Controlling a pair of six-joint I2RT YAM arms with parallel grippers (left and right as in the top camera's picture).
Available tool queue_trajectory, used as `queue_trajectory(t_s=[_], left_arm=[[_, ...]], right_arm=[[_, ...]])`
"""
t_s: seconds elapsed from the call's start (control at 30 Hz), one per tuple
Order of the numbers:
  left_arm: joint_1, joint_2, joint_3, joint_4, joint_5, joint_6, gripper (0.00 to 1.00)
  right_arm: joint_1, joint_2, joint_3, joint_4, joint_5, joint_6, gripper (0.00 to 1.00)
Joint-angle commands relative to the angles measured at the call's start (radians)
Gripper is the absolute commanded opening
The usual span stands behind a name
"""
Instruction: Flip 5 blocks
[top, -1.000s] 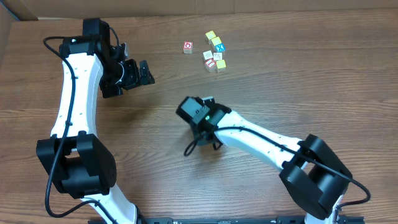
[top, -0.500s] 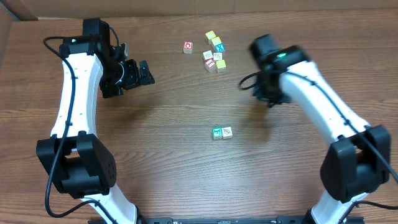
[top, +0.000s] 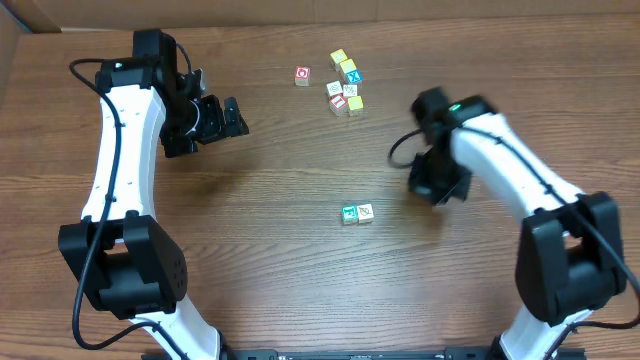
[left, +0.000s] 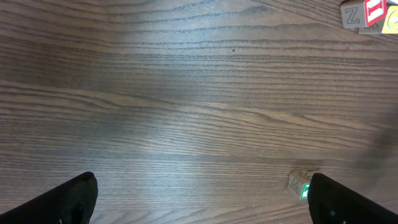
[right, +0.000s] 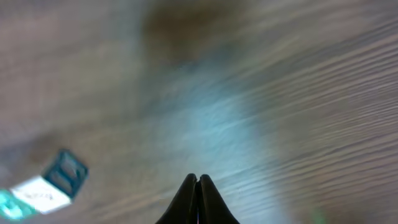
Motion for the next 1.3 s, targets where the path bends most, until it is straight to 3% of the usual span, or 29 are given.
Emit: queue_trajectory(t_s=[0.0,0.23,0.4,0.83,1.27], left_arm=[[0.0,0.0,0.026,0.001,0.001,-0.01,1.0],[0.0,0.0,0.026,0.001,0.001,-0.01,1.0],[0.0,0.0,0.026,0.001,0.001,-0.01,1.0],[0.0,0.0,0.026,0.001,0.001,-0.01,1.0],[0.0,0.0,0.026,0.001,0.001,-0.01,1.0]], right_arm=[[0.116,-0.025,-0.021,0.013,-0.027,-0.024,0.04],[0.319,-0.025,-0.027,0.063,0.019,-0.002,0.04],[0.375,-0.025,-0.074,0.146,0.036,0.049,0.04],[0.396,-0.025,-0.148,0.316,0.029,0.068,0.04],[0.395,-0.025,-0.148,0.338,0.04,0.068,0.04]])
